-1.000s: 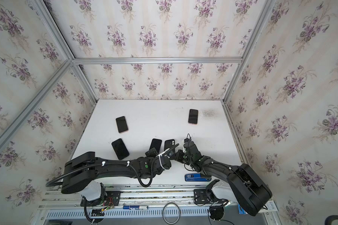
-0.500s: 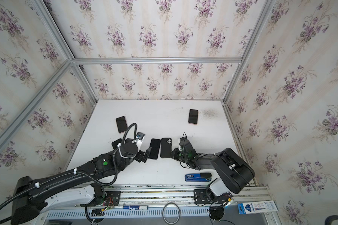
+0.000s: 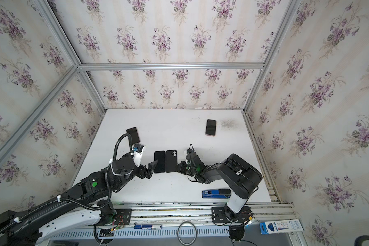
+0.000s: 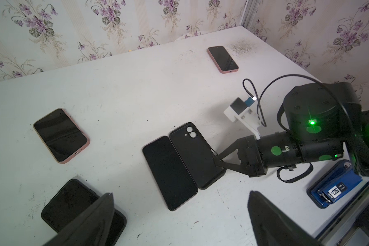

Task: Take the phone out of the phone case
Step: Place the phone case at the center of the table, then pick up the phone from the top-right of the table.

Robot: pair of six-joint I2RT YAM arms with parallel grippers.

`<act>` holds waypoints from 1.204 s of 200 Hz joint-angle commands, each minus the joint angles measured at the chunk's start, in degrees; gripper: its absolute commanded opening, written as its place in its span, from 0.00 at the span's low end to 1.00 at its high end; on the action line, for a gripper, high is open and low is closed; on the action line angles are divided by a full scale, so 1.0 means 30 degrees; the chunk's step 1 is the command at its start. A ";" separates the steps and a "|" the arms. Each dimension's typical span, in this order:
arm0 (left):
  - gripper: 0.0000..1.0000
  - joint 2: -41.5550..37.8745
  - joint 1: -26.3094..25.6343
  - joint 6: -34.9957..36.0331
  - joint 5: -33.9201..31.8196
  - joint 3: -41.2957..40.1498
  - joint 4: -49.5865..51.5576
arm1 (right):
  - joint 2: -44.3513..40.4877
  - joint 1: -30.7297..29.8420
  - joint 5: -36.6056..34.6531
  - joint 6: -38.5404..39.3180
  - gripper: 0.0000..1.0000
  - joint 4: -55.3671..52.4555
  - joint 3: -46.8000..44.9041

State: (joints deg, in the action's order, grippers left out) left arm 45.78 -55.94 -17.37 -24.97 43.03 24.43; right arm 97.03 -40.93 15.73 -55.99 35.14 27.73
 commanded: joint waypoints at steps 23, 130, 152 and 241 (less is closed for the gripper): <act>1.00 -0.0085 0.0044 -0.0684 0.0062 0.0259 0.0306 | -0.0519 -0.0310 -0.0320 0.0103 0.26 -0.1087 0.0222; 1.00 -0.0567 0.0058 -0.0472 0.0941 0.1759 0.0992 | -1.1346 0.0063 -0.4276 0.5786 1.00 -1.6289 0.1593; 1.00 -0.0481 0.0073 0.0004 0.1501 0.2285 0.0904 | -1.3053 0.1161 -0.6929 0.8021 1.00 -2.0664 0.3432; 1.00 0.1283 0.3392 -0.0439 0.7164 0.2134 -0.1363 | -0.4638 0.7861 -0.7388 1.3279 1.00 -2.4040 1.2823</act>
State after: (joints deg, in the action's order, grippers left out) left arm 48.77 -47.18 -17.67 -9.63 49.84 23.70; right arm 74.89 -19.73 -6.68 -23.33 -35.73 58.72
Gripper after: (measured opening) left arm 0.996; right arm 0.997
